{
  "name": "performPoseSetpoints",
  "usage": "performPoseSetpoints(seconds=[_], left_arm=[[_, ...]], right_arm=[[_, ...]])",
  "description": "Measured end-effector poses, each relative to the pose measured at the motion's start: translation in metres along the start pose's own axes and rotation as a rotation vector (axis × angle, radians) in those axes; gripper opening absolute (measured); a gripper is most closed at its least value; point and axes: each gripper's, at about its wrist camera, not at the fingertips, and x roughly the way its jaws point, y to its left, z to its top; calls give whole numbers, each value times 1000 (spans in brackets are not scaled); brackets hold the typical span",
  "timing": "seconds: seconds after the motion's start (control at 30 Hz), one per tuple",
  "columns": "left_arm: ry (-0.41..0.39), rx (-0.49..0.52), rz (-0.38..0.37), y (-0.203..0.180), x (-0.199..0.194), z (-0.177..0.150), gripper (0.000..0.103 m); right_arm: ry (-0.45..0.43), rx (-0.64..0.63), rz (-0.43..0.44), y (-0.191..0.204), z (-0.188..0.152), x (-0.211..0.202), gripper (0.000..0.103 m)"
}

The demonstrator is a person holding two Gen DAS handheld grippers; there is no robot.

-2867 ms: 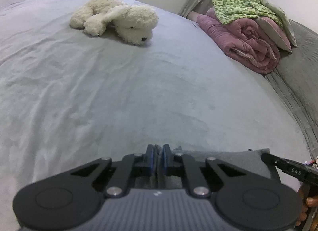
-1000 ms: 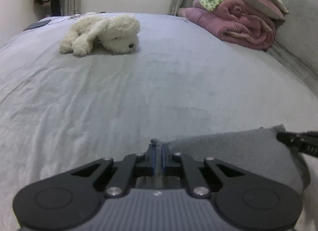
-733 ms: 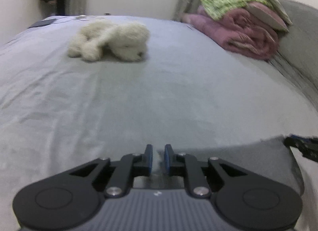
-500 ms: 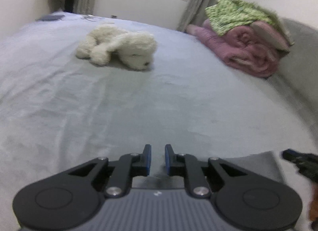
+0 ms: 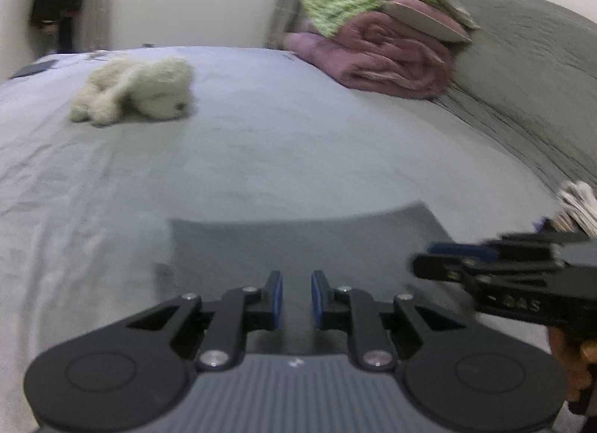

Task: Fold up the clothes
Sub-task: 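Open both grippers and release the folded shirt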

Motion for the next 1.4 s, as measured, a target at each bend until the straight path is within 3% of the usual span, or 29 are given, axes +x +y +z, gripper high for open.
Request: performPoseSetpoints(seconds=[0.07,0.27,0.5,0.67,0.83,0.97,1.07,1.13,1.4], left_arm=[[14,1,-40,-4,3,-4,17],[58,11,-13,-4,22,-11,17],[100,-44,-23,6,30,-15,17],[85,-36,-25,3,26,-16,17],[46,-47,-53,3,12,-13,18],[42,-5,-47,-6,9,-19,19],[58,64,6,-15,15,-27,19],[72,57,19,-11,20,-28,19],[63,68,12,-6,18,-28,24]], right_arm=[[11,1,15,2,-2,1,26],[94,-38,-15,9,-13,24,25],[105,-52,-27,9,-18,34,25],[95,-60,-27,9,-15,28,25],[25,-70,5,15,-9,9,26],[75,-46,88,19,-12,10,26],[124,-112,63,29,-23,24,26],[129,-130,48,32,-28,30,26],[119,-63,66,17,-17,14,26]])
